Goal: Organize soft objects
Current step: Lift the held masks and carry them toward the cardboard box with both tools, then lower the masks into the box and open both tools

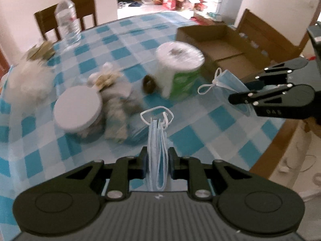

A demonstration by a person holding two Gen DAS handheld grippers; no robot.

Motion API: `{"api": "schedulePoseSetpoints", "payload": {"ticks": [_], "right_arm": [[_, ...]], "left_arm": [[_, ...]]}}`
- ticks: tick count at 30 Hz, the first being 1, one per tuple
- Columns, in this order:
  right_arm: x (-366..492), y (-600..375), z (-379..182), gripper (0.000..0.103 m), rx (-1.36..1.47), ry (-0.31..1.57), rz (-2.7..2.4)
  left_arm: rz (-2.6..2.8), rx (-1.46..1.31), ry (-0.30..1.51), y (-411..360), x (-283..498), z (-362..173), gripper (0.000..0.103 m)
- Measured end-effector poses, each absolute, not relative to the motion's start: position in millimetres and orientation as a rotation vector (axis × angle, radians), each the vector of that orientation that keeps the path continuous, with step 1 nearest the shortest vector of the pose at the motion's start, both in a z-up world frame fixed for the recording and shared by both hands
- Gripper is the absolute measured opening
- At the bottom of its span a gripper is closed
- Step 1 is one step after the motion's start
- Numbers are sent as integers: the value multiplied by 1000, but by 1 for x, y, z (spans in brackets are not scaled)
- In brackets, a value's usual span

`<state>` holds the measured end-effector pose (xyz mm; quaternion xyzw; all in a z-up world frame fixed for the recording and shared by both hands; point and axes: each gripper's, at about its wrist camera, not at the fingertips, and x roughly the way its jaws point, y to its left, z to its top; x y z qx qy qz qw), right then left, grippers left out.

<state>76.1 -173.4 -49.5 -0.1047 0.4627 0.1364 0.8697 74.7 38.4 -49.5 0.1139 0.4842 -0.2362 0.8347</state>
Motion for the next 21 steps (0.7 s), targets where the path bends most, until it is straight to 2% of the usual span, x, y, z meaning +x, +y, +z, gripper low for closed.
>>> {"api": "schedulePoseSetpoints", "payload": {"ticks": [14, 15, 17, 18, 19, 21], "right_arm": [[119, -279, -22, 31, -217, 861, 179], [124, -283, -23, 35, -216, 857, 176], [133, -291, -25, 50, -217, 837, 167], [136, -293, -27, 68, -221, 832, 161], [138, -296, -29, 83, -226, 824, 155], [138, -302, -30, 97, -226, 798, 147]], "left_arm": [[-613, 277, 942, -58, 98, -8, 19], [-610, 281, 933, -62, 101, -6, 19], [-602, 292, 916, -73, 106, -2, 19], [-598, 293, 910, -76, 109, -1, 19], [-594, 292, 906, -81, 112, 0, 19], [-590, 294, 896, -90, 119, 4, 19]]}}
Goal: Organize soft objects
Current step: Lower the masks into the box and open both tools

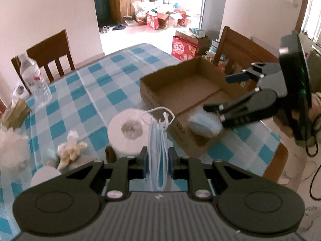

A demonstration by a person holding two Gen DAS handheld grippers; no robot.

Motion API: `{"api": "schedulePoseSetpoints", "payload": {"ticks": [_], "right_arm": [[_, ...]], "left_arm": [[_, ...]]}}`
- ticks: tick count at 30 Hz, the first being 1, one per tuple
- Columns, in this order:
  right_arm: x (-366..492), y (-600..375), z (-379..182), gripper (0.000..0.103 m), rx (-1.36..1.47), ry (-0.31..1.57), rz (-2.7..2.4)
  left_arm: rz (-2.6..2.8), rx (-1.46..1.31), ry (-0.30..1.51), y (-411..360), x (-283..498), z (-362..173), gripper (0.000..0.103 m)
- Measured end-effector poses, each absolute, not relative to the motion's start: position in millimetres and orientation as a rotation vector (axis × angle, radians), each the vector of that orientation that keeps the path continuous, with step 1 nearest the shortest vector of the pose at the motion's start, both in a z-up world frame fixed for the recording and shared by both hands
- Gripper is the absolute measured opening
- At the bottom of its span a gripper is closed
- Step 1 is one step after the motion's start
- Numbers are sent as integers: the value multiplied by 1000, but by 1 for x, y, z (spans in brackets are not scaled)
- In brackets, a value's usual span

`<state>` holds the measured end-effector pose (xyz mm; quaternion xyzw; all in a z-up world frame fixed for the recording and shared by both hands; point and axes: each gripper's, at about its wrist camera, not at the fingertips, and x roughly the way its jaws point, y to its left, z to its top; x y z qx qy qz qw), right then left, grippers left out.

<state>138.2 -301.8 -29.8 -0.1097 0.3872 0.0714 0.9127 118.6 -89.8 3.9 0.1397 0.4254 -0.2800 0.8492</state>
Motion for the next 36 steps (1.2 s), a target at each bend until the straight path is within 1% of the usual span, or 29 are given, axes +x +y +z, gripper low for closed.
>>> {"api": "schedulePoseSetpoints", "payload": {"ticks": [1, 3, 13, 18, 19, 21, 22, 23, 24, 25, 29, 36], "right_arm": [[138, -304, -30, 101, -215, 797, 153], [136, -310, -30, 103, -181, 801, 161], [114, -325, -40, 103, -91, 837, 137], [102, -336, -39, 103, -50, 824, 118], [100, -339, -39, 103, -33, 825, 112], [97, -344, -40, 103, -8, 829, 104], [96, -347, -40, 103, -1, 827, 97], [94, -349, -41, 103, 5, 824, 92], [92, -352, -41, 103, 9, 823, 86], [91, -354, -41, 103, 10, 822, 80], [87, -360, -41, 103, 13, 817, 55], [90, -357, -42, 103, 16, 813, 57]], "left_arm": [[-588, 299, 889, -95, 121, 6, 19], [-586, 311, 879, -106, 128, 9, 19], [-633, 365, 797, -170, 173, 27, 19], [-692, 399, 783, -213, 204, 22, 20], [-708, 400, 793, -223, 212, 17, 22], [-720, 390, 810, -237, 226, 9, 30], [-711, 385, 815, -244, 234, 5, 51], [-701, 379, 808, -250, 239, 2, 82], [-691, 379, 798, -255, 244, -1, 94], [-681, 380, 788, -259, 249, -4, 100], [-637, 381, 699, -262, 252, -6, 100], [-627, 373, 708, -248, 238, -1, 101]]}}
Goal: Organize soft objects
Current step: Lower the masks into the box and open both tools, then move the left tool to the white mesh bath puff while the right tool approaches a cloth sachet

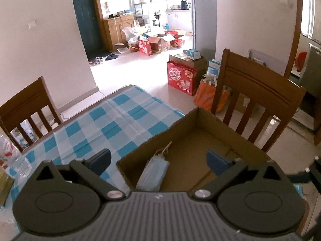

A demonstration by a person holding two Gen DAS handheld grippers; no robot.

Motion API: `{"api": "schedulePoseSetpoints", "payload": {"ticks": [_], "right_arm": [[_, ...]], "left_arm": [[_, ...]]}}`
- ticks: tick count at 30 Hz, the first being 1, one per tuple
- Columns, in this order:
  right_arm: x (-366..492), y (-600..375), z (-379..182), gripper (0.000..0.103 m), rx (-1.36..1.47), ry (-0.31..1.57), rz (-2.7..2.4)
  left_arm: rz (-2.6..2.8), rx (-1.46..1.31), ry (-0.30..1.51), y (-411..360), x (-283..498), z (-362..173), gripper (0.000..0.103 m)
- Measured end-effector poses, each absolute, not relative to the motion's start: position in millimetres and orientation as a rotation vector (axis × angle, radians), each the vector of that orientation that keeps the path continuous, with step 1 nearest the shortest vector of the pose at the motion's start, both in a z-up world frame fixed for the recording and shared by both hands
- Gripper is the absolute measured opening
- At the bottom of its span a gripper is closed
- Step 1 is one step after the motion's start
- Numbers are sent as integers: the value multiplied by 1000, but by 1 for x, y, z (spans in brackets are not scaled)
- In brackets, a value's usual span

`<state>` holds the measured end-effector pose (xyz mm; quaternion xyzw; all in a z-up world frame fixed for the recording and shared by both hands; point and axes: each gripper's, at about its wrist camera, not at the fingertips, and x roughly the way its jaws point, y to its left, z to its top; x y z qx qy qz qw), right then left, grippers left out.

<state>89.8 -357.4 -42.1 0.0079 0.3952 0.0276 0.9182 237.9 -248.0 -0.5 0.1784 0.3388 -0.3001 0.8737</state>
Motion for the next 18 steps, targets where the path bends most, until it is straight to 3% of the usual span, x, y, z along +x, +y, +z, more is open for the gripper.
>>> {"api": "schedulePoseSetpoints", "payload": {"ticks": [18], "right_arm": [[94, -313, -52, 103, -39, 835, 187]], "left_arm": [[-471, 227, 767, -150, 126, -23, 101]]}}
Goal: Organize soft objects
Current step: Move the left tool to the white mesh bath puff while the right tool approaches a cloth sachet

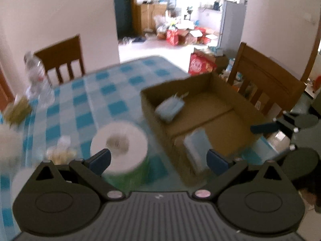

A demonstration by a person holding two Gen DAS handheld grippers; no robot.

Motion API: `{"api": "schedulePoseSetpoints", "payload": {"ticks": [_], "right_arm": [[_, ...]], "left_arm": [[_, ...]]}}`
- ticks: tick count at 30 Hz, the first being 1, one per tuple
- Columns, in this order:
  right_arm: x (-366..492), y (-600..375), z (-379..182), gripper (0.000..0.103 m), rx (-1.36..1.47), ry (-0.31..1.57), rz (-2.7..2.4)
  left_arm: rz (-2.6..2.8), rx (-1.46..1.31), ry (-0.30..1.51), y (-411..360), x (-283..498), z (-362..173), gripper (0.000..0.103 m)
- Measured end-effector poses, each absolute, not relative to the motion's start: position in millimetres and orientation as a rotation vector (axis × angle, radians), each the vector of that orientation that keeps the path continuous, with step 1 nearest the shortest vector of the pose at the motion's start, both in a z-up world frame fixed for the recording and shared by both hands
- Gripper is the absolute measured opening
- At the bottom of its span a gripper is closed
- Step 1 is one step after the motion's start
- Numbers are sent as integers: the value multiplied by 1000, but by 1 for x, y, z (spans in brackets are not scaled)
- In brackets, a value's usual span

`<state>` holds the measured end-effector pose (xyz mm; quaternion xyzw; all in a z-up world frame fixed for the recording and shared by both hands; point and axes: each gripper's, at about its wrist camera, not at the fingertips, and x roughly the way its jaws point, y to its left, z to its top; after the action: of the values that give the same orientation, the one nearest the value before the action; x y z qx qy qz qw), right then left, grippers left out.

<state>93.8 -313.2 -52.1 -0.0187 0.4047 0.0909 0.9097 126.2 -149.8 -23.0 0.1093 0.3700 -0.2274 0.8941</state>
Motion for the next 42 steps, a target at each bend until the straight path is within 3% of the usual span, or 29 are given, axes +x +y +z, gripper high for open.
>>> {"api": "schedulePoseSetpoints", "payload": {"ticks": [30, 42], "right_arm": [[111, -106, -99, 103, -258, 984, 369], [146, -36, -126, 103, -258, 935, 410]], "left_arm": [[-266, 248, 937, 57, 107, -85, 101], [-194, 238, 979, 119, 117, -97, 101]]}}
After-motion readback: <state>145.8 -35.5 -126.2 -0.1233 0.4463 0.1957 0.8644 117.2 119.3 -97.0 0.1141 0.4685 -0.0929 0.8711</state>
